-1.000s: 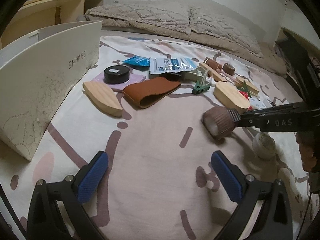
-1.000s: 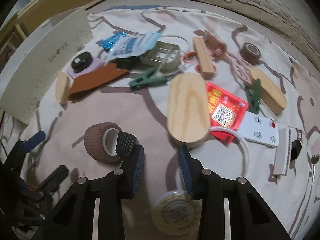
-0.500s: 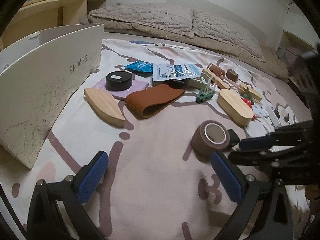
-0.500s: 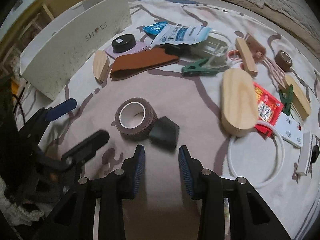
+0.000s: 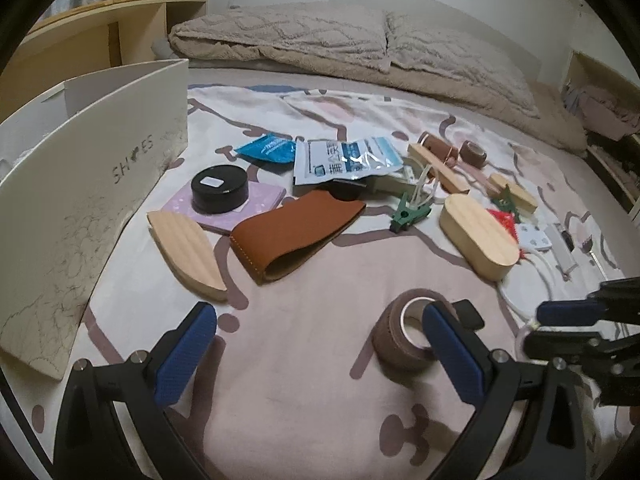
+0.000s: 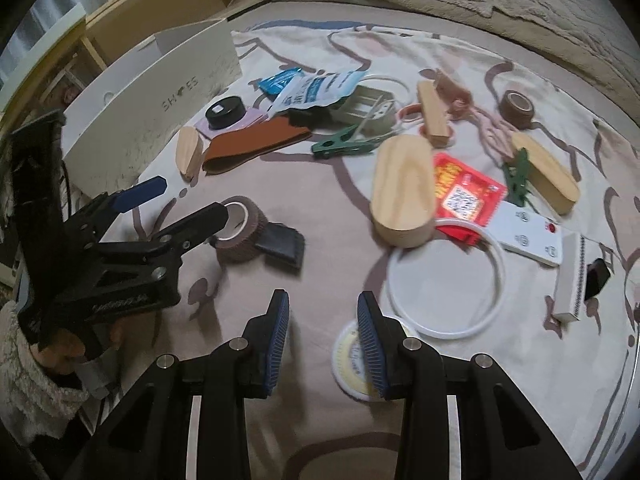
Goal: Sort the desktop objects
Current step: 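Close the left tool around the brown tape roll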
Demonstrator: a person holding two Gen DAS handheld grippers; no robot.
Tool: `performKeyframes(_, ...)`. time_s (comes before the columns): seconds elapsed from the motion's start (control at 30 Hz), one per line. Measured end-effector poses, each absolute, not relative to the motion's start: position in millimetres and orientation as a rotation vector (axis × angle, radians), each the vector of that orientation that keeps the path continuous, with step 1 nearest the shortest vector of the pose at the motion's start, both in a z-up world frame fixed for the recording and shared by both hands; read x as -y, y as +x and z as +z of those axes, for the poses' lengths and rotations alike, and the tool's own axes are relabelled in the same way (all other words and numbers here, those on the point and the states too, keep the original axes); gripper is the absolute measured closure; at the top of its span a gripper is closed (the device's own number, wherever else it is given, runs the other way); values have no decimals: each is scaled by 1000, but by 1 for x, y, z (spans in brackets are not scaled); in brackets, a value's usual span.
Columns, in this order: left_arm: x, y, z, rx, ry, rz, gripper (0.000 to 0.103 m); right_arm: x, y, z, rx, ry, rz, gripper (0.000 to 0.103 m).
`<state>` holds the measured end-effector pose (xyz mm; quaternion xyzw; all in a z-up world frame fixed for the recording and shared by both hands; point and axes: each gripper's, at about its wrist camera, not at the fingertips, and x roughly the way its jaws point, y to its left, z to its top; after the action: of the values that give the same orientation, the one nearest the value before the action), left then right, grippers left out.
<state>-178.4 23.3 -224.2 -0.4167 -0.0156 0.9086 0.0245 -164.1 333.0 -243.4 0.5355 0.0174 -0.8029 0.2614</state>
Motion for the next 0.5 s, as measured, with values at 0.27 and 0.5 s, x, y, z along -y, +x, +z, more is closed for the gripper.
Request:
performKeyframes(0.27,-23,-172,-247,4,-1373,2784,0,-361,-166,-246,60,1449,-2240,65)
performKeyframes(0.5,-18,-167,-247,74,-1364,2752,1,-367,-163,-249,83,1451,-2258,65)
